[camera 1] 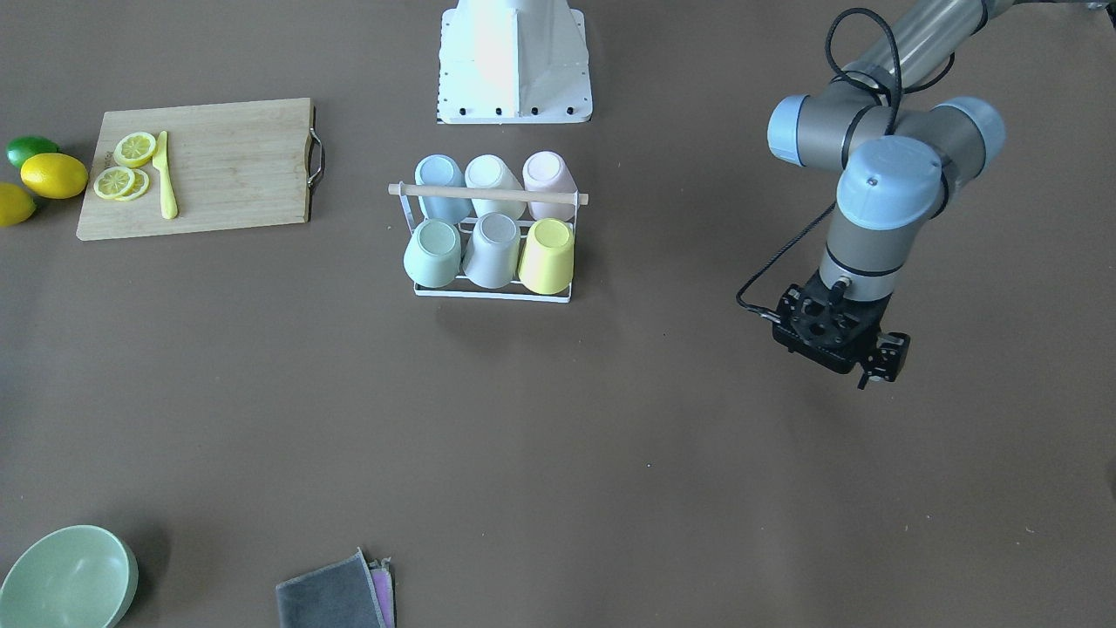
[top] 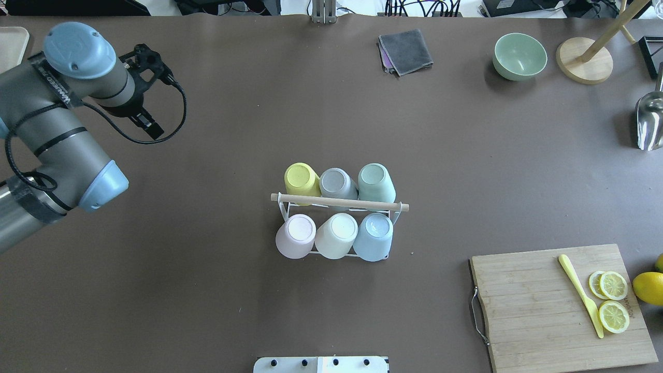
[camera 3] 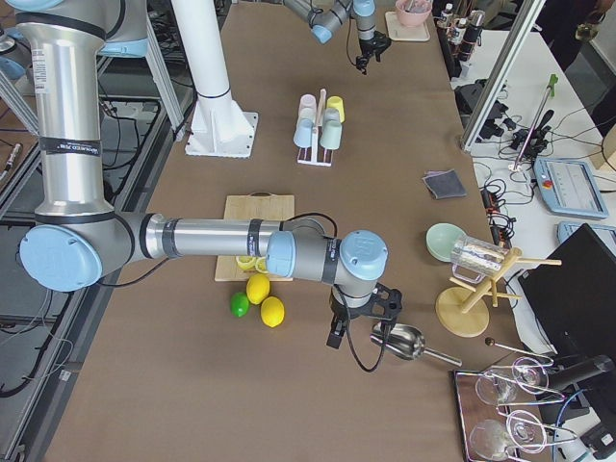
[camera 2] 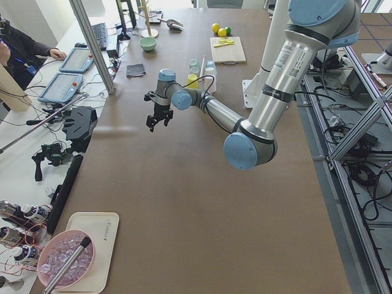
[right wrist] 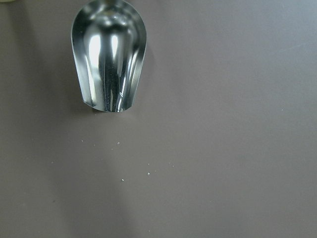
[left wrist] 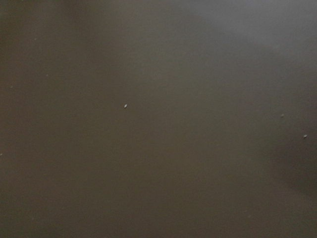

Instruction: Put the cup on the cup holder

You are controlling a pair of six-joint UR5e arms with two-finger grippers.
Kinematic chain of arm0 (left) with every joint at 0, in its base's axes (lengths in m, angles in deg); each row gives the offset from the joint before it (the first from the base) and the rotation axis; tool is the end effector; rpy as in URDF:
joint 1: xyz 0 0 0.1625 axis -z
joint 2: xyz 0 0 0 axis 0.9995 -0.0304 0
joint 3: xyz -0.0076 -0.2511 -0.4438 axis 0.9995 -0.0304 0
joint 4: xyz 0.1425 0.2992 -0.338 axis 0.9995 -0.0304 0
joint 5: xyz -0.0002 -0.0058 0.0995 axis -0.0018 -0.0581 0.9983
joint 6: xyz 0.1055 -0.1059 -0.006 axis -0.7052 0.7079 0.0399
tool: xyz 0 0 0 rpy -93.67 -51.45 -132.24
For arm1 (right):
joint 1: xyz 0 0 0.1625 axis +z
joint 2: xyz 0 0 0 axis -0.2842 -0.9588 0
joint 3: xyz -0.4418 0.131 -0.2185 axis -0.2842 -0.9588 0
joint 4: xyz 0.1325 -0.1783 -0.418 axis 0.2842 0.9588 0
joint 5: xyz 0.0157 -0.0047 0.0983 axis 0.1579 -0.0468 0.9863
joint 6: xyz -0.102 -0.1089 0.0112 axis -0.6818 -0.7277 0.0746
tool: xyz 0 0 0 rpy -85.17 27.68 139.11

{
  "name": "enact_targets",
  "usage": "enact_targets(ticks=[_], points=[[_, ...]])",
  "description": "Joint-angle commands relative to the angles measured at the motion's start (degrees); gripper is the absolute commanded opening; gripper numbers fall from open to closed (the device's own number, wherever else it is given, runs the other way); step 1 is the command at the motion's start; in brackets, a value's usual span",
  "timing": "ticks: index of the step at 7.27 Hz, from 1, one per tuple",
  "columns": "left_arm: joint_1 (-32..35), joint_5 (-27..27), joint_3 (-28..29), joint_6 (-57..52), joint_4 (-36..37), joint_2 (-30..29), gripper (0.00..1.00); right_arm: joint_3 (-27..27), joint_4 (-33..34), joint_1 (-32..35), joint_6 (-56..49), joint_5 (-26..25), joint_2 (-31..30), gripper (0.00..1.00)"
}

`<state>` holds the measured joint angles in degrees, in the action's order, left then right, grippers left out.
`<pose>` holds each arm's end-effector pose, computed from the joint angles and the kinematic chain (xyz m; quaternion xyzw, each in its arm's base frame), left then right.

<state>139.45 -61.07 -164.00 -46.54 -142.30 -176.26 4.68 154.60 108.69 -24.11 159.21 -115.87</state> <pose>0.4135 -0.6673 0.4838 0.1824 0.2104 0.2905 0.9155 0.0531 -0.5370 0.7772 -0.0739 -0.3551 0.1324 0.9225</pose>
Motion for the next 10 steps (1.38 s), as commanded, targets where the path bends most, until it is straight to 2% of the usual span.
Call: enact_targets(ticks=[1,2,3,4,5,8,10], points=[[6.7,0.7,-2.3,0.6,11.6,3.2,0.98,-0.1,-0.3,-0.1,0.2,-0.1,-0.4,1.00],[10.3,-1.9,-2.3,5.0,11.6,5.0,0.98,-0.3,-0.1,-0.1,0.2,-0.1,-0.5,1.00],[13.7,-10.8,-2.3,13.3,11.1,8.6,0.98,-0.2,-0.3,-0.1,0.2,0.1,-0.4,1.00],[17.5,-18.0,-2.2,14.5,10.8,11.7,0.98,0.0,-0.3,0.0,0.2,0.4,-0.4,1.00],[22.8,-19.6,-2.2,14.5,10.8,14.7,0.98,-0.1,-0.3,-0.1,0.2,0.3,-0.5,1.00],[37.8,-19.6,-2.4,13.7,10.6,22.2,0.98,-0.4,-0.1,-0.1,0.2,0.1,-0.5,1.00],[44.8,-19.7,-2.3,1.1,10.8,25.1,0.98,-0.3,-0.1,-0.1,0.2,0.3,-0.5,1.00]])
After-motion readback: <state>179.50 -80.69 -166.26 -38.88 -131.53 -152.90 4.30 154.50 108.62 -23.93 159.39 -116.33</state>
